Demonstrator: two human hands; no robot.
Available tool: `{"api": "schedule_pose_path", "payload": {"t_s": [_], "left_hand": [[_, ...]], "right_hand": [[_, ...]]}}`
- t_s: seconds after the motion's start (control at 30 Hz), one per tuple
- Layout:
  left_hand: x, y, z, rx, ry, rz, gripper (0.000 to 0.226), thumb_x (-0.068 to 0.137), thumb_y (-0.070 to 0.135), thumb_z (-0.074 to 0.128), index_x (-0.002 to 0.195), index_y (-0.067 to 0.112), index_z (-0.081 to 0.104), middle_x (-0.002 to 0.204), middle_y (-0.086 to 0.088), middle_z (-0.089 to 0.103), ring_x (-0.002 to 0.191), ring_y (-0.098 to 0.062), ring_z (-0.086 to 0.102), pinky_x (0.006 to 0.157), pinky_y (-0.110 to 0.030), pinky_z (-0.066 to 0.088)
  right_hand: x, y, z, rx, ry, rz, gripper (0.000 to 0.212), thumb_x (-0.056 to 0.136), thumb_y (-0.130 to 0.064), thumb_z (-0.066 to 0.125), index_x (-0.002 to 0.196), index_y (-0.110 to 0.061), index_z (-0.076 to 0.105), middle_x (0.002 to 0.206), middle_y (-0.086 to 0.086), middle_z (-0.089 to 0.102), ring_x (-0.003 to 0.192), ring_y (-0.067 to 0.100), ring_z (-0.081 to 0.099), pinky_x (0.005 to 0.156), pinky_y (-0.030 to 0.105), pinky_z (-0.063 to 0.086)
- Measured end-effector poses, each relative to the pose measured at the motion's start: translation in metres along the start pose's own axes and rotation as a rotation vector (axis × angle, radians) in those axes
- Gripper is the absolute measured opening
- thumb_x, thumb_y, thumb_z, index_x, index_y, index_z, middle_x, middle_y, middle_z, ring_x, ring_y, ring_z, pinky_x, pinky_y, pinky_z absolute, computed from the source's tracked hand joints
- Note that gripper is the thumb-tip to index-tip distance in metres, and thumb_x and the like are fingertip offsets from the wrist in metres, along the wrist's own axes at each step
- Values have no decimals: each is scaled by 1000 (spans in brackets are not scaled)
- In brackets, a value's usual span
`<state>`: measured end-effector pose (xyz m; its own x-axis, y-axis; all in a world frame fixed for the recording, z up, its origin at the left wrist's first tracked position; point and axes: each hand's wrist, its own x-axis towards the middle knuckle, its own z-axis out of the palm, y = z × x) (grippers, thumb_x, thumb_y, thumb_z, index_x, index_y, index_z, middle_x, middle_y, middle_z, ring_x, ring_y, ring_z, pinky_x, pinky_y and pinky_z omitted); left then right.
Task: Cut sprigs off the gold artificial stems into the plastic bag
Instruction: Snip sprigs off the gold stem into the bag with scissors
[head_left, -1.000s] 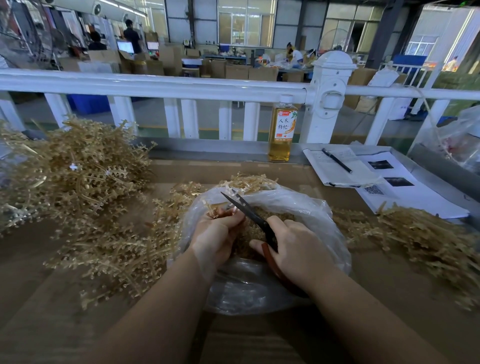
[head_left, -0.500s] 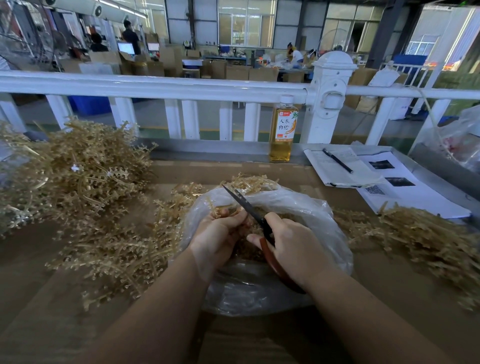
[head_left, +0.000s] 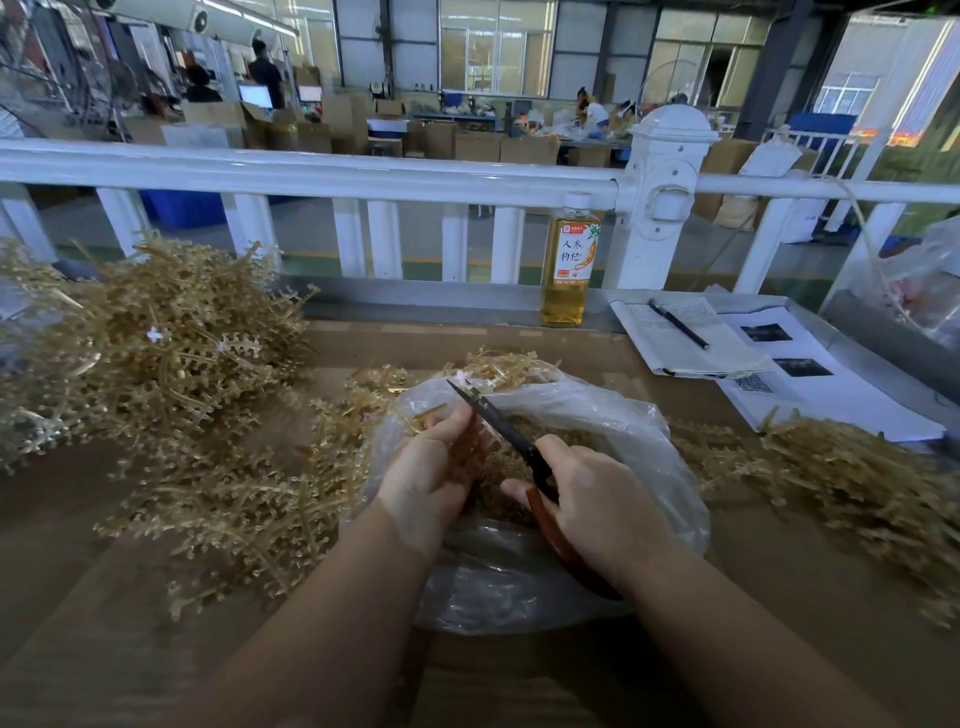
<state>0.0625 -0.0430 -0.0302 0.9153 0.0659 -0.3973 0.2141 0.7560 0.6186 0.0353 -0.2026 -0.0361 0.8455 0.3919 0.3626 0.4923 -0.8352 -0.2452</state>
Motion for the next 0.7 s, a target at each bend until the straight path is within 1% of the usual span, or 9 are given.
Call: {"api": "schedule_pose_path", "payload": {"t_s": [0.1, 0.13, 0.2, 0.23, 0.3, 0.37, 0.43, 0.53, 0.7], "left_hand": [[1, -1, 0, -12, 37, 14, 22, 86, 2, 62, 108, 3, 59, 92, -6, 64, 72, -15, 63, 52, -22, 56], [0, -1, 0, -7, 31, 10, 18, 86, 1, 61, 104, 2, 60, 89, -6, 65, 71, -15, 64, 50, -22, 55], [-2, -1, 0, 11, 11, -2, 4, 86, 0, 60, 87, 4, 60, 86, -8, 66, 68, -17, 66, 50, -22, 55], [-2, -1, 0, 20, 5, 0, 9, 86, -1, 59, 80, 6, 58, 86, -9, 67, 66, -17, 67, 50, -22, 55], [-2, 0, 1, 31, 9, 6, 18, 87, -3, 57, 73, 8, 54, 79, -10, 68, 61, -15, 68, 50, -22, 55], [-4, 0, 2, 39, 13, 6, 22, 87, -5, 55, 71, 9, 52, 67, -7, 69, 57, -14, 68, 49, -22, 55], [-6, 2, 4, 58, 11, 5, 22, 88, -5, 53, 72, 9, 51, 62, -6, 69, 56, -14, 68, 50, -23, 55], [-8, 3, 4, 70, 0, -6, 22, 88, -5, 53, 71, 10, 52, 63, -6, 69, 58, -14, 68, 55, -25, 53], [-9, 2, 5, 31, -19, -9, 25, 87, -6, 55, 70, 12, 50, 62, -7, 69, 54, -14, 68, 57, -27, 51]], "right_hand": [[0, -1, -1, 4, 6, -8, 37, 92, -60, 42, 100, -24, 45, 82, -5, 54, 76, 12, 51, 65, 23, 36], [0, -2, -2, 4, 5, -7, 37, 92, -60, 42, 101, -24, 46, 83, -5, 54, 77, 13, 52, 66, 23, 37], [-1, -3, -2, 8, 6, -6, 38, 93, -59, 42, 102, -23, 45, 83, -4, 54, 78, 14, 51, 66, 25, 38], [-1, -4, -3, 8, 8, -6, 37, 93, -59, 42, 101, -23, 44, 83, -4, 51, 77, 14, 48, 66, 25, 36], [-2, -6, -4, -6, -3, -4, 34, 94, -58, 40, 99, -24, 40, 82, -4, 47, 76, 14, 44, 65, 26, 31], [-1, -6, -4, -5, -18, -1, 34, 95, -57, 39, 100, -24, 39, 83, -3, 47, 79, 16, 49, 66, 26, 31], [-1, -7, -4, -3, -22, 2, 35, 95, -57, 38, 102, -22, 41, 84, -3, 47, 82, 18, 52, 67, 26, 33], [1, -7, -4, -9, -20, 3, 36, 96, -57, 37, 106, -22, 42, 86, -2, 49, 80, 16, 49, 67, 25, 33], [1, -7, -1, -32, 2, -12, 38, 97, -56, 35, 107, -20, 44, 89, 2, 57, 82, 20, 56, 65, 25, 35]]}}
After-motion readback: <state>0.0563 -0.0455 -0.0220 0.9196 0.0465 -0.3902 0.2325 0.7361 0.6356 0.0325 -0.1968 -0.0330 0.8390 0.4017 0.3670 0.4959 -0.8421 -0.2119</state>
